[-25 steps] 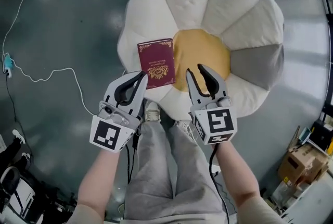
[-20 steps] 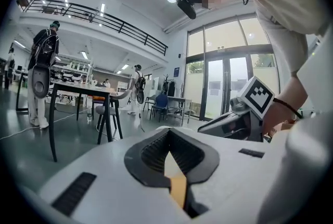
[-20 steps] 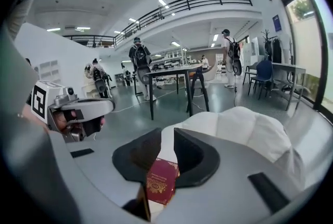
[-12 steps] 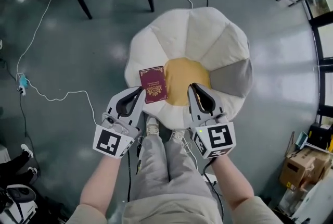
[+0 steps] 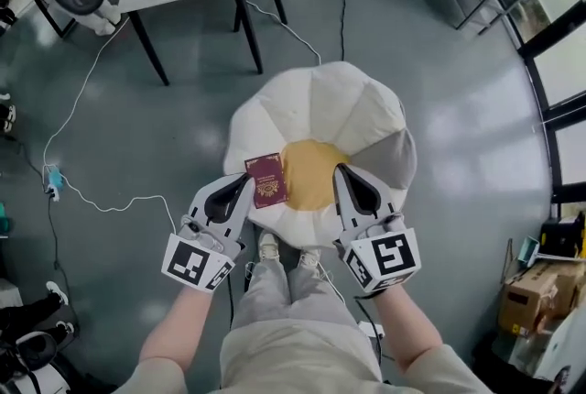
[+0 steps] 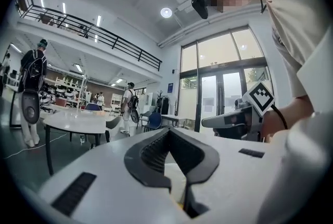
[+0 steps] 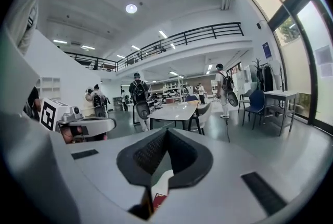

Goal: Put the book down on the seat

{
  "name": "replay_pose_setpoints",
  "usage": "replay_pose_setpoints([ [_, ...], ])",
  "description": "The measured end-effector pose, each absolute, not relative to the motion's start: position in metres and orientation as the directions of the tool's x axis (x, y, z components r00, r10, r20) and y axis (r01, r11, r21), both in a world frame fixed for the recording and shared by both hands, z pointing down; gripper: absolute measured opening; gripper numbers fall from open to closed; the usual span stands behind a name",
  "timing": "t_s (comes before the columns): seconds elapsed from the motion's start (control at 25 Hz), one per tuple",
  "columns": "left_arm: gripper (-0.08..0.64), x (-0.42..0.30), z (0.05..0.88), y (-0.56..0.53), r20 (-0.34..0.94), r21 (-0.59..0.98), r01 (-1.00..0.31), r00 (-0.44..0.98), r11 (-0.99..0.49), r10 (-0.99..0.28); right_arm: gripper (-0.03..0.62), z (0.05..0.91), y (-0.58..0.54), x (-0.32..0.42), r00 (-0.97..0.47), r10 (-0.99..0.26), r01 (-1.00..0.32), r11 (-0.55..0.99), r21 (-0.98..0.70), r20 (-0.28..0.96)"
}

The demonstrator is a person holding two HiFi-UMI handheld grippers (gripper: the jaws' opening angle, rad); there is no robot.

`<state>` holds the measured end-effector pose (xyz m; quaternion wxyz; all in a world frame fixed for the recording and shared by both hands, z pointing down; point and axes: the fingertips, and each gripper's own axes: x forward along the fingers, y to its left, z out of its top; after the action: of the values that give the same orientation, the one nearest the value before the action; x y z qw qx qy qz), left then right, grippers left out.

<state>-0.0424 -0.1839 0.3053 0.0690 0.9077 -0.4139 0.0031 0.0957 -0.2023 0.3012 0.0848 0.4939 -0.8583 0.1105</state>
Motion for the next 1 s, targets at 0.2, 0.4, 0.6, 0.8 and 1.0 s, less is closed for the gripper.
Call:
replay_pose_setpoints([
  [0.2,0.005,-0.038,0.239,-0.175,0.020,0.106,-0.740,0.670,-0.664,-0.742,0.005,0.231,-0.188,0.102,-0.526,-0.832,-0.850,0.523,-0.066,0.178],
  [0.4,0.005,-0.037,0.179,-0.163,-0.028,0.091,-0.730,0.678,-0.677,-0.735,0.005,0.164,-0.168,0.107,-0.540,-0.836,-0.841,0.540,-0.029,0.099],
  [0.6,0.005,-0.033,0.134,-0.149,-0.047,0.040,-0.727,0.684,-0.685,-0.728,0.005,0.119,-0.150,0.109,-0.555,-0.831,-0.831,0.555,-0.015,0.039],
  [0.8,0.005,-0.022,0.110,-0.132,-0.096,-0.010,-0.727,0.684,-0.687,-0.723,0.005,0.110,-0.135,0.106,-0.561,-0.828,-0.828,0.561,-0.007,0.006],
  [1.0,0.005,-0.007,0.105,-0.127,-0.126,-0.031,-0.712,0.699,-0.702,-0.704,0.005,0.114,-0.126,0.107,-0.564,-0.826,-0.826,0.564,-0.003,-0.021],
])
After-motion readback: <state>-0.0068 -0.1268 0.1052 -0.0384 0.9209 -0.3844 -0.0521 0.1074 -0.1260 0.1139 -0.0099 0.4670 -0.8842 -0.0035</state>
